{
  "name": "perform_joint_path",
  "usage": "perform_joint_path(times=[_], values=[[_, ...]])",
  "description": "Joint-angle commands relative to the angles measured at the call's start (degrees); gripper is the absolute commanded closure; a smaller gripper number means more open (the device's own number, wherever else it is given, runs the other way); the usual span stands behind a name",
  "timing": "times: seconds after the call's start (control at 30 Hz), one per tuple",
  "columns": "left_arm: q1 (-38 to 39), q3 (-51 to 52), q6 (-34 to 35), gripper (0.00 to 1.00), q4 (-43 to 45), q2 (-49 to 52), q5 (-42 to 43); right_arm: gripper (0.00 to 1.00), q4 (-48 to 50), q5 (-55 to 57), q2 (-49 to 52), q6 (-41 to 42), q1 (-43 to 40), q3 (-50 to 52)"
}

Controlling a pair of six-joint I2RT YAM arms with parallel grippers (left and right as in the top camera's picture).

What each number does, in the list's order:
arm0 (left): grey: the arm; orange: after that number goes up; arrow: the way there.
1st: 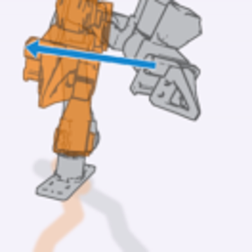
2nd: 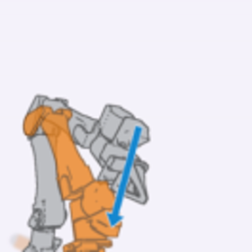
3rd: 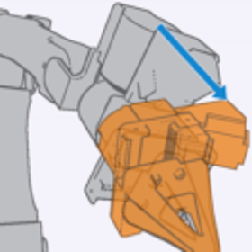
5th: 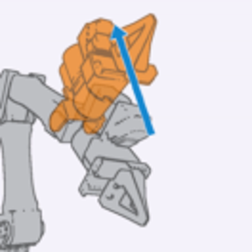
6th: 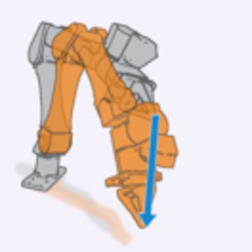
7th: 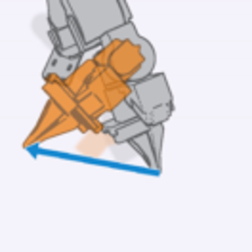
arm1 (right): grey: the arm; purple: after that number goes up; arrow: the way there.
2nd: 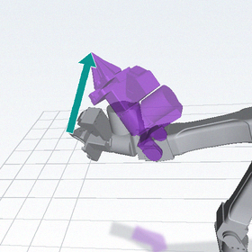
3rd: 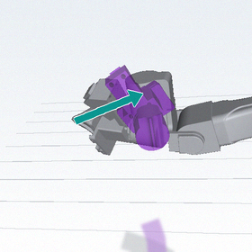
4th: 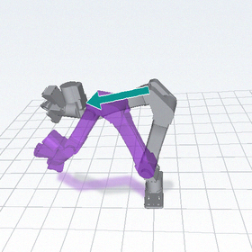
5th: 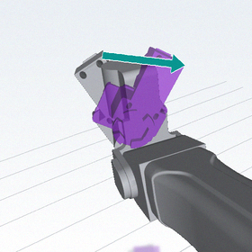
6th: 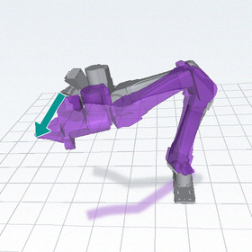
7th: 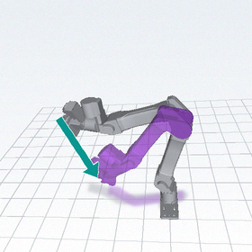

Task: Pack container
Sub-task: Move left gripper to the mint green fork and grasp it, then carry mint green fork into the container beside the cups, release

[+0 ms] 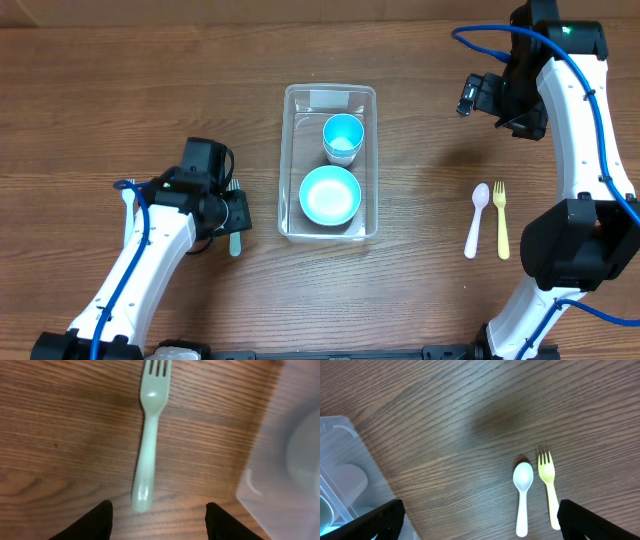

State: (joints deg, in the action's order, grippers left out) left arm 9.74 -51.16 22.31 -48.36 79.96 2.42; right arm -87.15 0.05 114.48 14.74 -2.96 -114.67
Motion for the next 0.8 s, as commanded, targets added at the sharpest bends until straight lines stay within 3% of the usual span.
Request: perform_joint_path(times=[0.0, 0.17, 0.3, 0.7, 0.77], values=[[-0.2, 4.0, -3.0, 0.46, 4.1, -0.6, -1.4, 0.0, 0.1, 0.5, -2.3, -0.1, 0.0, -1.3], [-0.2, 7.5, -9.9, 0.47, 10.9, -0.6, -1.4, 0.0, 0.1, 0.5, -2.3, -0.1, 0.0, -1.3], [-0.2, 7.6, -9.9, 0.52, 14.0, 0.0, -1.7, 0.0, 0.1, 0.5, -2.3, -0.1, 0.0, -1.3], [-0.3, 7.4, -9.9, 0.52, 20.0, 15.5, -3.9, 0.0, 0.1, 0.5, -2.3, -0.1, 0.0, -1.3], [-0.3, 7.1, -9.9, 0.6, 20.0, 15.5, -3.9, 0.0, 0.1, 0.5, -2.3, -0.1, 0.0, -1.3]])
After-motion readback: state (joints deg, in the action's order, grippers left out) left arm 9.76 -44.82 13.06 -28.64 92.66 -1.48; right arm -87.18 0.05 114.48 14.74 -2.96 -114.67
